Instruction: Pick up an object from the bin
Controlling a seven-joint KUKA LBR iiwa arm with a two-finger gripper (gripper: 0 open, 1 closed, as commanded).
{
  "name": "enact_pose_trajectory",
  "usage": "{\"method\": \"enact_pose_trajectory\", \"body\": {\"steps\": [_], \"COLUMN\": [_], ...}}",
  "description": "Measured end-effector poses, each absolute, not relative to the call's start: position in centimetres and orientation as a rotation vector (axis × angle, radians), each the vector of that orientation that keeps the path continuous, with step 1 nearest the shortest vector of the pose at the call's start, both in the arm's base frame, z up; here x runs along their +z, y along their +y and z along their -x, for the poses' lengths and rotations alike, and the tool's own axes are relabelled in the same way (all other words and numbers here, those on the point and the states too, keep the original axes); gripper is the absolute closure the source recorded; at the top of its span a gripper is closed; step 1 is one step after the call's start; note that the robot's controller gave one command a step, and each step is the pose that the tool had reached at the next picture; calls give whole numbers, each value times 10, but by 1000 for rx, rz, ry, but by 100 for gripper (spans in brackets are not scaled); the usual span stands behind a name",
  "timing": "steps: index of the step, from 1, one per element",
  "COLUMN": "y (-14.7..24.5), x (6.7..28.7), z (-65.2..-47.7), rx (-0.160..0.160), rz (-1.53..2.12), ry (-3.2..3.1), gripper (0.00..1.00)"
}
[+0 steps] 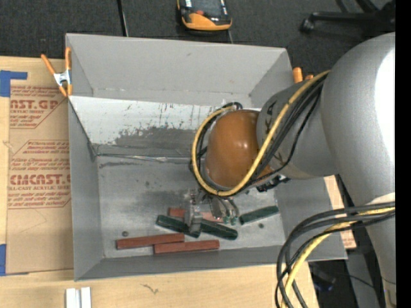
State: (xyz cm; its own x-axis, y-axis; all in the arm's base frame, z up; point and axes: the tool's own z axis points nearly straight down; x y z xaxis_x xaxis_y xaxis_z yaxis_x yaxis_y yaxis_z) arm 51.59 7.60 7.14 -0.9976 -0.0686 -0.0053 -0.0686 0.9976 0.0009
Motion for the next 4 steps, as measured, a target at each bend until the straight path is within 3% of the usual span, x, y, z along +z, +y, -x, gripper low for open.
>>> {"method": "enact_pose_trajectory", "body": {"steps": [4], "y": [76], "x": [81], "z": [-515], "rx": [2], "rz": [108], "ry": [3139], "gripper": [100]}}
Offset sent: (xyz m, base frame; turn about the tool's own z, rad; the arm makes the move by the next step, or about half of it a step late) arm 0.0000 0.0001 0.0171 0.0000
